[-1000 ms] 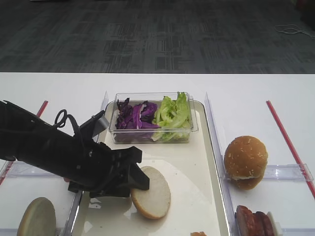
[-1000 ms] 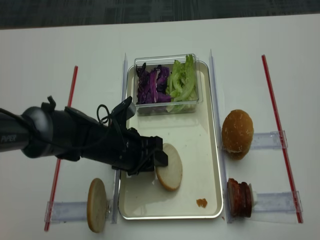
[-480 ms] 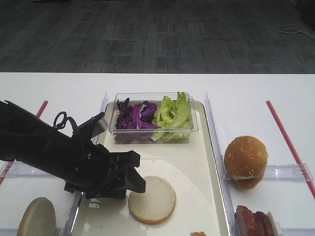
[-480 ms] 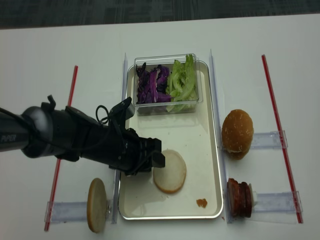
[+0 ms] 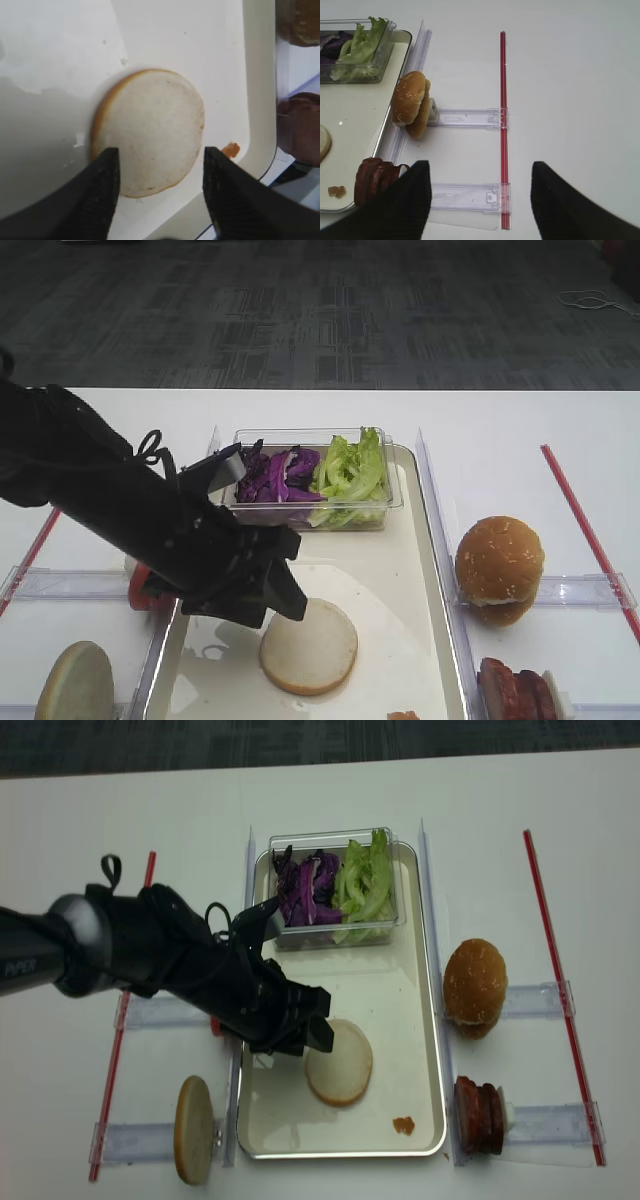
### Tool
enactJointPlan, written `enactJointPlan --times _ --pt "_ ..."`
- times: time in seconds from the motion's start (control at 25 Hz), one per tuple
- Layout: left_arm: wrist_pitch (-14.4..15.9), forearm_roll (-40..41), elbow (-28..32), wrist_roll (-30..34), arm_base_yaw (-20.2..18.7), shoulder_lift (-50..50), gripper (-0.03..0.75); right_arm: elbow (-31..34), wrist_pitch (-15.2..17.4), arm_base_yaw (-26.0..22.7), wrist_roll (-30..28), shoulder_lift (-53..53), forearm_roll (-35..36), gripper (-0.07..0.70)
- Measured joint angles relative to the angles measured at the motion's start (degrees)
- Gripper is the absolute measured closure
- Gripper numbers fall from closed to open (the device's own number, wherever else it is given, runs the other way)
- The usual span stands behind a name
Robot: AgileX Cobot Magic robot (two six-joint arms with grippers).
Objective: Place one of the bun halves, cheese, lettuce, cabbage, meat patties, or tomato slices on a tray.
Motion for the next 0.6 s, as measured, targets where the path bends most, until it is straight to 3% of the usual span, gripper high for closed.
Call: enactJointPlan --times 0.28,0.6 --pt "3.62 3.72 -3.56 -2.34 0.0 0.0 0.356 0.0 0.0 0.0 0.0 0.0 0.0 0.178" --pt "5.0 19.22 -7.23 -14.54 0.0 -2.3 0.356 0.0 0.0 0.0 0.0 0.0 0.0 0.178"
